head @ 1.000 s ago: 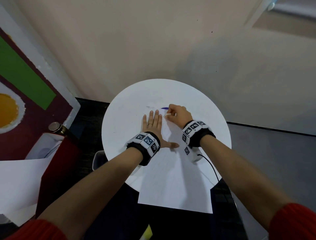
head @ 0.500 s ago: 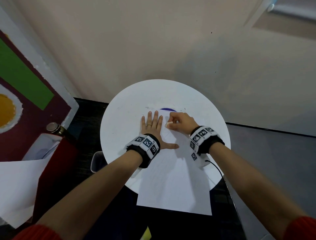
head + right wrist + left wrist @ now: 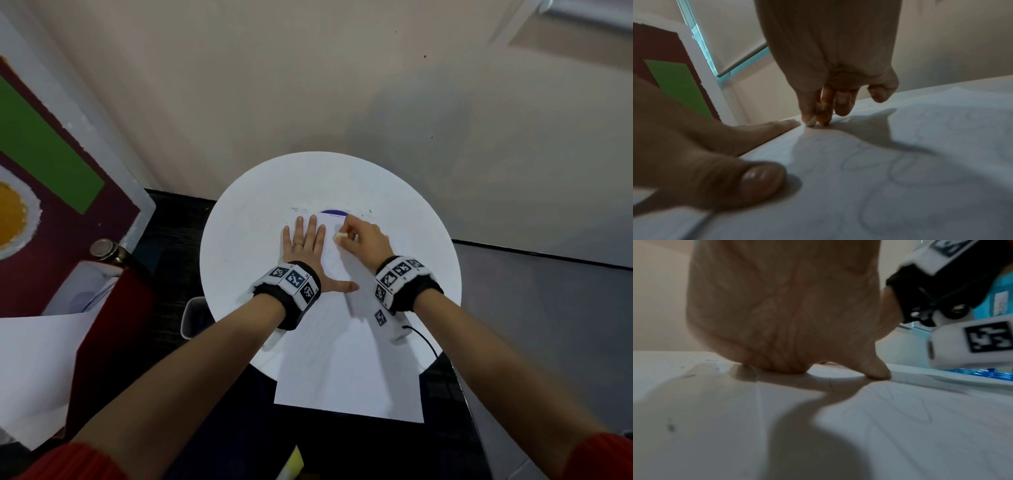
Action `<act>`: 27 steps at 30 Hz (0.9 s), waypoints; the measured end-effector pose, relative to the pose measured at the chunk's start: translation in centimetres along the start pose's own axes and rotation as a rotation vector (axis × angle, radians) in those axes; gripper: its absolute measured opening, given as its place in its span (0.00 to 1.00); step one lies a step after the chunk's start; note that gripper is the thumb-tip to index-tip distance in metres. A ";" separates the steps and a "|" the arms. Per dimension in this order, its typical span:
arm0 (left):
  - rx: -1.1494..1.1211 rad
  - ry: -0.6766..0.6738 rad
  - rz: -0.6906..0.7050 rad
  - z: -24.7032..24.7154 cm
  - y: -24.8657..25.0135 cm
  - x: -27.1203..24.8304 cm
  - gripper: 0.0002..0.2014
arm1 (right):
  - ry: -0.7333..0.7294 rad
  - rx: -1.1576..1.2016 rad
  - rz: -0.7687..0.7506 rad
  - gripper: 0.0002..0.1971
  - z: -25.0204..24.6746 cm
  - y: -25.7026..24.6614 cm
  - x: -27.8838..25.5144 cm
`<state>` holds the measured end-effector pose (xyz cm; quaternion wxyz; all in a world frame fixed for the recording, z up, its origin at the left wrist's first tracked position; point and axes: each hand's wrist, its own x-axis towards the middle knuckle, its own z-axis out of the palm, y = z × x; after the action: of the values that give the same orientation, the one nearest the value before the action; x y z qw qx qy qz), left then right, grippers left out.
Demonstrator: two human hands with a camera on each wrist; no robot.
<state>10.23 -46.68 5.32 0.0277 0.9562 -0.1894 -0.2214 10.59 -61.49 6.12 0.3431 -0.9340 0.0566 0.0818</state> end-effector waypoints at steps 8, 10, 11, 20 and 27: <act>0.016 0.006 0.008 0.1 0.0 -0.1 0.70 | -0.024 -0.047 -0.035 0.09 0.1 -0.9 -0.3; 0.007 0.011 0.019 0.2 -0.1 0.1 0.71 | -0.119 -0.027 -0.064 0.08 0.2 -0.7 -1.5; 0.008 0.015 0.024 0.2 -0.2 0.1 0.71 | -0.175 -0.019 -0.071 0.08 0.0 -0.7 -2.0; 0.028 0.033 0.034 0.2 -0.3 -0.5 0.70 | -0.194 -0.020 -0.086 0.07 0.2 -1.4 -2.4; 0.032 0.020 0.019 0.1 -0.1 -0.7 0.70 | -0.079 -0.119 -0.046 0.07 0.6 -1.1 -1.9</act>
<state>9.67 -46.33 5.51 0.0166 0.9568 -0.2018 -0.2084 8.87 -60.18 6.75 0.2909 -0.9498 0.0167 0.1141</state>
